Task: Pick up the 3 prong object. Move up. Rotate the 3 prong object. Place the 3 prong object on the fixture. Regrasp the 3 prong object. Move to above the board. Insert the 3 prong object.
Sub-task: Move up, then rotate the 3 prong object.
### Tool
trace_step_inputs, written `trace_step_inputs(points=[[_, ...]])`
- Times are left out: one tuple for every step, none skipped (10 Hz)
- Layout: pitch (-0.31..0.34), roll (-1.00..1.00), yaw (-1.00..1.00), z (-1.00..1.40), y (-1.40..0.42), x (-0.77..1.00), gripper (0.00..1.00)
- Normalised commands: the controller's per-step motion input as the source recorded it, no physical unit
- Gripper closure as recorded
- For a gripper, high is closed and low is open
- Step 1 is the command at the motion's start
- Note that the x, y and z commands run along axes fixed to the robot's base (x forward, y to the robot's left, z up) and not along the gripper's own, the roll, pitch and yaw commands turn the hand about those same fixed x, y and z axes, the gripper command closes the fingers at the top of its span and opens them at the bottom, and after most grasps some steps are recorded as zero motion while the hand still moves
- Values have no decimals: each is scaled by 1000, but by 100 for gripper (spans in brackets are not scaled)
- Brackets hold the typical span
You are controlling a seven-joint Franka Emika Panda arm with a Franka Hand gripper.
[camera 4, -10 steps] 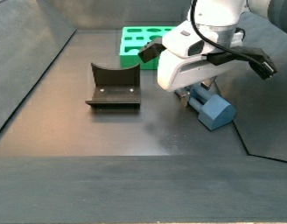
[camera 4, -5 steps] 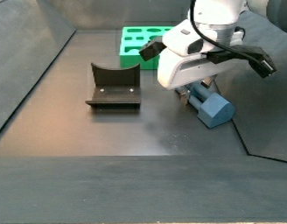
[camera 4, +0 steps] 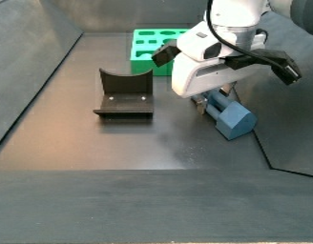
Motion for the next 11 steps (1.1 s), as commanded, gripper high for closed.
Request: trace_step_inputs(points=[[-19,3,4,788,-6,-6,100],[-20,3,-1,694,-13,-9,100],[-12,2,-3,615,-17,-9,100],[21,-1,-4,400,-11,-4,100],[32,-2,-4,260,-8,-8,100],[0,0,0,833,539,691,100],[26,-5,-9,681,515,646,100],[84,-27,-21,537,356,464,100],[95,-43,-18,374,185,278,100],[58,-41,-20,168,102,94,100],[0,0,-1000,0,0,0,100]])
